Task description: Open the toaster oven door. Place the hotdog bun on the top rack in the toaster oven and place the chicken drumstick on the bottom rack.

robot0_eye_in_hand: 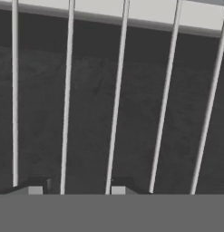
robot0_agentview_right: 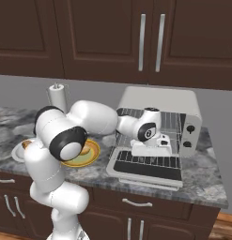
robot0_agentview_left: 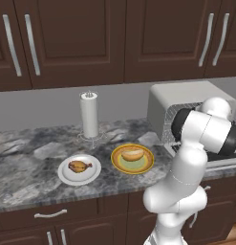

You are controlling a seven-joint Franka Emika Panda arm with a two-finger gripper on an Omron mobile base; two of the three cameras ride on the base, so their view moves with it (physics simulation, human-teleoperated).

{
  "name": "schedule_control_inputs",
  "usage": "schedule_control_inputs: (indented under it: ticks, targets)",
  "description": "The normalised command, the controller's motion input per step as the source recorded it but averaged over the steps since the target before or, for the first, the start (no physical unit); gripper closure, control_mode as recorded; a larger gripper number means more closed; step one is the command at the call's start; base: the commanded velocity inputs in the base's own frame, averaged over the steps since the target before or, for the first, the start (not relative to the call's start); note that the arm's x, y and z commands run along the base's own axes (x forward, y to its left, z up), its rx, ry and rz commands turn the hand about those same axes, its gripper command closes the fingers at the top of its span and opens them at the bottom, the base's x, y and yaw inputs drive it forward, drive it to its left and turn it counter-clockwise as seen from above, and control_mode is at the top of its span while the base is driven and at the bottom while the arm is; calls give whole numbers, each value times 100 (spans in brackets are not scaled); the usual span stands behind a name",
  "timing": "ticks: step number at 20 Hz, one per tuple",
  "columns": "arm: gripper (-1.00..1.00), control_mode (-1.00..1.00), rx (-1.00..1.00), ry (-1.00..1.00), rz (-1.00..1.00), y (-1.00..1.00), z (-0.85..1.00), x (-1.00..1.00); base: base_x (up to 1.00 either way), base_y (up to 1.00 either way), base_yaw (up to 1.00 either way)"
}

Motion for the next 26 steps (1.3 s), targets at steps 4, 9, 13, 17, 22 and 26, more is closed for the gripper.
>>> schedule_control_inputs:
  ticks: [4, 9, 13, 17, 22, 26]
  targets:
    - [100, -100, -10, -13, 0, 0, -92, -76, 0, 0, 0]
    - [100, -100, 7, -22, -1, 0, -24, -21, 0, 0, 0]
    - [100, -100, 5, -6, -2, 2, 27, -20, 0, 0, 0]
    - [100, -100, 0, 0, -6, 4, 44, -20, 0, 0, 0]
    - [100, -100, 0, -1, -5, 10, 42, -23, 0, 0, 0]
    - [100, -100, -1, -1, -6, 29, 25, -30, 0, 0, 0]
